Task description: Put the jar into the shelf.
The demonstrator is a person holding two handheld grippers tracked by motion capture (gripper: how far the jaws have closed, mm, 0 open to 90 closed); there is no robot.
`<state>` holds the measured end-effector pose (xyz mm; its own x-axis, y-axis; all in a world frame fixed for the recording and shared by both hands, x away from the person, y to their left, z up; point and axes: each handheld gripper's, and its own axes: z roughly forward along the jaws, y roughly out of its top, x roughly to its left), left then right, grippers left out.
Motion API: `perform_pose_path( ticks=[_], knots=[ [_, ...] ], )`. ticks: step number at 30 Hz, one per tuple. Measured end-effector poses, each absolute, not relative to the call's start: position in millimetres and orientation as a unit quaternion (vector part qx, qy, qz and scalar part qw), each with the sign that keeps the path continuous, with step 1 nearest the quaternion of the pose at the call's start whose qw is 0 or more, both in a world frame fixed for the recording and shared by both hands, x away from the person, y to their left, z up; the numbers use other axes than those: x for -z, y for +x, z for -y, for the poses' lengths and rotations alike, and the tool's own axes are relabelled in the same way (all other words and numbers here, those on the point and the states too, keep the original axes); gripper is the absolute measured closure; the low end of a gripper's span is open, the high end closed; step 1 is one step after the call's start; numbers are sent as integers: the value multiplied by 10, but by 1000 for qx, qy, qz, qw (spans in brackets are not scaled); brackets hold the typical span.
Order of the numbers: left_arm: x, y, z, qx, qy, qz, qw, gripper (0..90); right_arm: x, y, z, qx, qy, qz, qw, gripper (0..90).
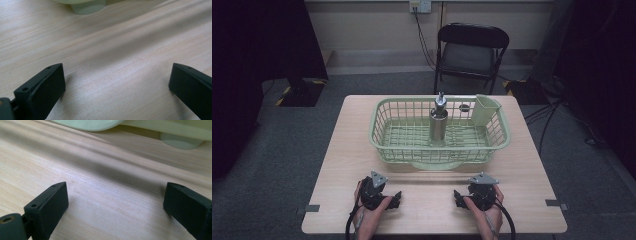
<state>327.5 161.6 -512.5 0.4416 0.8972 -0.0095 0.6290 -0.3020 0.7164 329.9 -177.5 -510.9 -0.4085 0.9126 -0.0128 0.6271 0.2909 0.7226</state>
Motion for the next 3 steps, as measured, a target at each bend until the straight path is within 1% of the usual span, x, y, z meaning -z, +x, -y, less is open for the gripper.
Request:
perform_pose_path(
  ticks=[3],
  knots=[
    [5125, 3275, -1616, -202, 781, -488, 332, 3, 5109, 3300, 1775, -327, 498, -773, 218, 46]
  ],
)
